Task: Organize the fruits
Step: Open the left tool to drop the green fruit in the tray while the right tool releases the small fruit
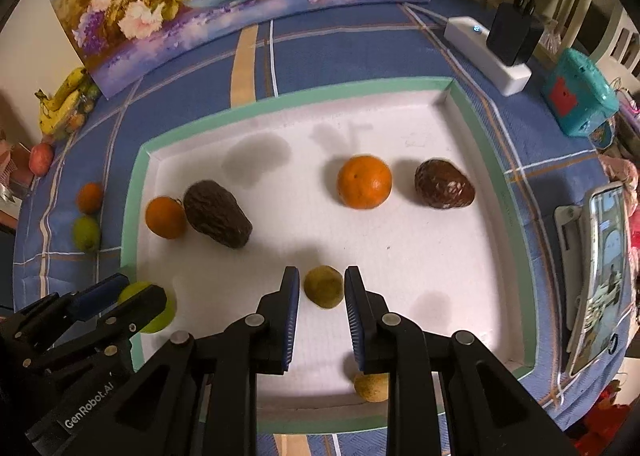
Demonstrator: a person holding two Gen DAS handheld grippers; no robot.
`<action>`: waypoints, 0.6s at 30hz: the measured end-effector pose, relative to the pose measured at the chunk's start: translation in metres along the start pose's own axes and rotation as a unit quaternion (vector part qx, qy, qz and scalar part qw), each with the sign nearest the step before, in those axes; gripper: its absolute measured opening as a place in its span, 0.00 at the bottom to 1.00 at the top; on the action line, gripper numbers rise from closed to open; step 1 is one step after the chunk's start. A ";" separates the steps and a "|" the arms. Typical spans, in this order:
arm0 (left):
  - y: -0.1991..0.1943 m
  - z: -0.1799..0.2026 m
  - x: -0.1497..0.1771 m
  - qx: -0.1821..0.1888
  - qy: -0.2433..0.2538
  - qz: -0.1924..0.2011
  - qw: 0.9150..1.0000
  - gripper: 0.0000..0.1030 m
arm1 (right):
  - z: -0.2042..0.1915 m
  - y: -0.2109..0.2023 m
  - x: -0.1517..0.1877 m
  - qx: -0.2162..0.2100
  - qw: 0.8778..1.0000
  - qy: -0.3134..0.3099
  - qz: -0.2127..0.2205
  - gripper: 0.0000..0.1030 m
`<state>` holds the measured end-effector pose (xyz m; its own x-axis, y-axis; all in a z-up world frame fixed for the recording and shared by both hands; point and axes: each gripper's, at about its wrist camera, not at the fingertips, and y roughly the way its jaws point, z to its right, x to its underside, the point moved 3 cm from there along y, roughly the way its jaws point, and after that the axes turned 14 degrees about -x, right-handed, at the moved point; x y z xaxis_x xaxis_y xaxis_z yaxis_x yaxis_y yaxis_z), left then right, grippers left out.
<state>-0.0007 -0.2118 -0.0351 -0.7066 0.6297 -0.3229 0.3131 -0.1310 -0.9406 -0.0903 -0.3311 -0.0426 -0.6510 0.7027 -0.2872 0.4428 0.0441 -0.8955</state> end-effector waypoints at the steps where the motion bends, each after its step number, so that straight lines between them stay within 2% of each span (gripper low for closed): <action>1: -0.004 -0.002 -0.001 0.002 -0.003 0.005 1.000 0.45 | -0.001 -0.004 -0.001 -0.001 1.000 -0.002 0.006 0.23; 7: -0.023 -0.020 -0.008 0.000 -0.026 0.030 0.999 0.46 | -0.006 -0.022 -0.009 -0.005 0.999 -0.010 0.032 0.23; 8: -0.025 -0.023 -0.008 -0.002 -0.030 0.032 0.999 0.47 | -0.007 -0.025 -0.009 -0.006 0.999 -0.012 0.036 0.23; 10: -0.028 -0.036 -0.010 -0.011 -0.046 0.038 0.998 0.56 | -0.010 -0.026 -0.010 -0.006 0.999 -0.013 0.040 0.23; 14: -0.026 -0.054 -0.012 -0.031 -0.070 0.035 0.996 0.60 | -0.013 -0.025 -0.011 -0.008 0.999 -0.014 0.044 0.23; 16: -0.022 -0.069 -0.011 -0.053 -0.087 0.028 0.994 0.73 | -0.013 -0.026 -0.011 -0.007 0.999 -0.014 0.044 0.25; 17: -0.020 -0.076 -0.011 -0.063 -0.093 0.026 0.993 0.77 | -0.013 -0.026 -0.011 -0.006 0.999 -0.014 0.044 0.31; 18: -0.017 -0.083 -0.010 -0.077 -0.102 0.023 0.992 0.85 | -0.012 -0.025 -0.012 -0.005 0.999 -0.014 0.045 0.42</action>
<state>0.0541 -0.1520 -0.0069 -0.7982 0.4558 -0.3938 0.4292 -0.0282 -0.9028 -0.0865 -0.3315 -0.0122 -0.6250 0.6841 -0.3759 0.5064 -0.0110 -0.8622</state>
